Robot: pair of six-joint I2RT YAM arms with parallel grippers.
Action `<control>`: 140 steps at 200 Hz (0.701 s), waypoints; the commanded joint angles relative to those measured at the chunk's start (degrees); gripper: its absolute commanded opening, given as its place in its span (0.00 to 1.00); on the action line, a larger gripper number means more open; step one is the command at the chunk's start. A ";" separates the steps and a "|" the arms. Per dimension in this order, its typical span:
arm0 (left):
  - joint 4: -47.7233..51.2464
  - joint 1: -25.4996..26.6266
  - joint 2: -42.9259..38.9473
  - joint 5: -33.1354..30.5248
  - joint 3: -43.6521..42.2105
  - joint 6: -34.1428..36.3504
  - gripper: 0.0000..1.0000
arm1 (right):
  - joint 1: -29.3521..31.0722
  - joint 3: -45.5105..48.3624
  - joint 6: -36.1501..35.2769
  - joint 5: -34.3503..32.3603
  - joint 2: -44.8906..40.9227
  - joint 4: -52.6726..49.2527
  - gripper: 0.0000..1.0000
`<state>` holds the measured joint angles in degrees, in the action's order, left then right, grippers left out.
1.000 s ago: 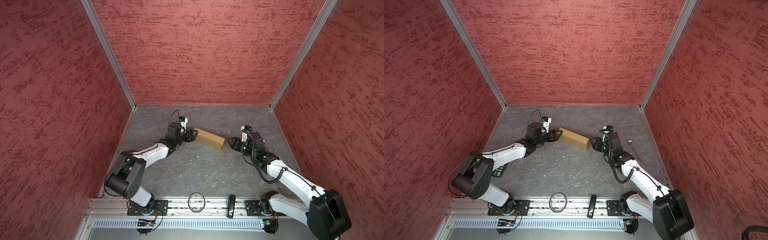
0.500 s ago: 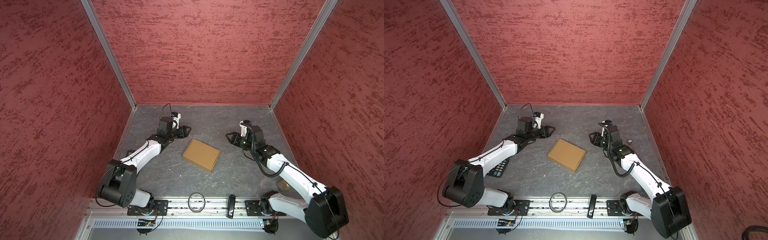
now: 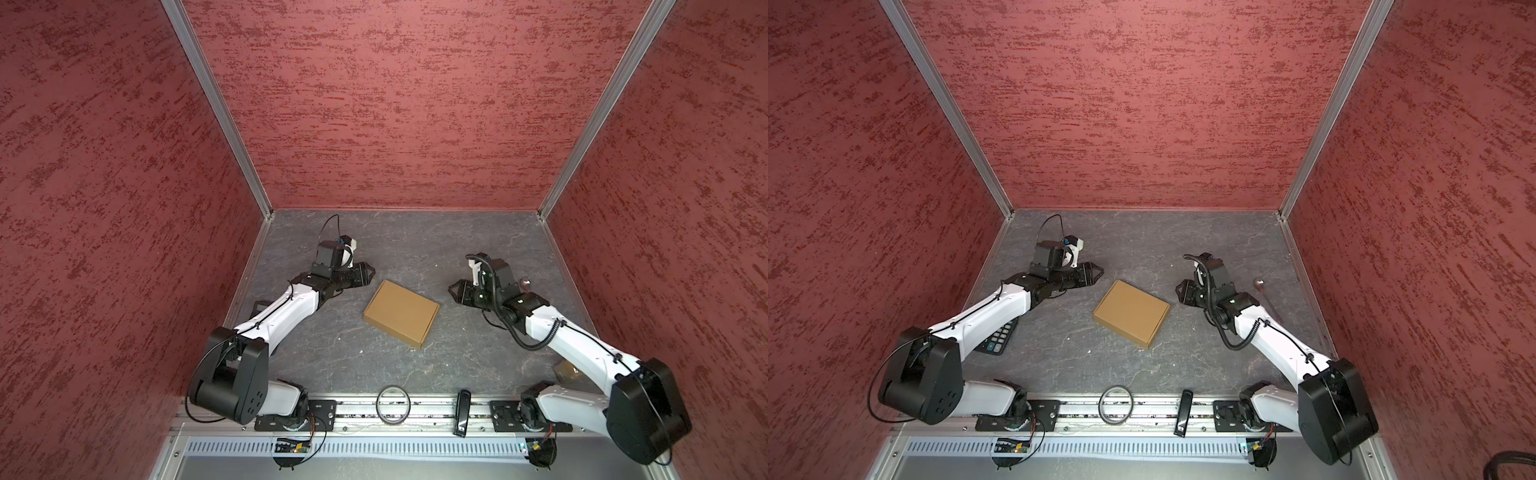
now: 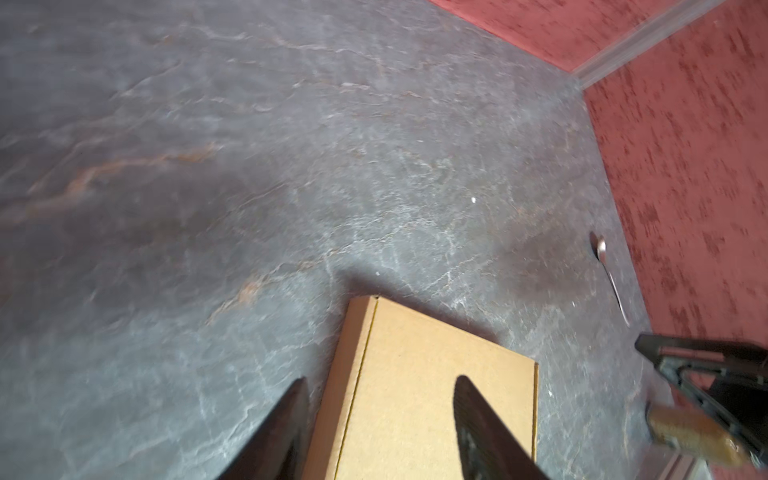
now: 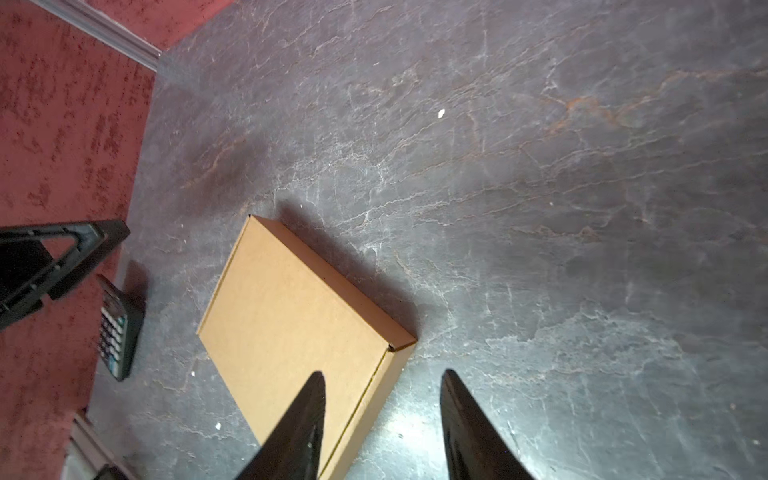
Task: Fold the paper box
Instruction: 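Open the left gripper off the box and lift both grippers away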
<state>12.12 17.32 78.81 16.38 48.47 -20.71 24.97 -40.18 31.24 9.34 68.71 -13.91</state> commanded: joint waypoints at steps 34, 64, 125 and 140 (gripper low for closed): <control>-1.20 -4.49 -2.61 -12.16 -2.83 0.31 0.87 | -1.27 2.70 -10.68 -13.58 -3.70 11.60 0.85; -6.42 -5.98 -1.55 -22.85 -4.34 1.92 1.00 | -9.14 4.32 -14.06 -14.30 -4.77 16.33 0.99; -11.91 -7.12 2.10 -31.83 -4.05 3.99 1.00 | -22.53 11.69 -18.27 -17.11 -4.85 30.01 0.99; -12.73 -7.26 1.86 -32.93 -4.34 6.50 1.00 | -23.55 12.13 -18.68 -17.21 -4.46 30.48 0.99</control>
<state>3.51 10.26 80.58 -12.60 44.03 -18.26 2.79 -28.45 15.07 -5.30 63.88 10.68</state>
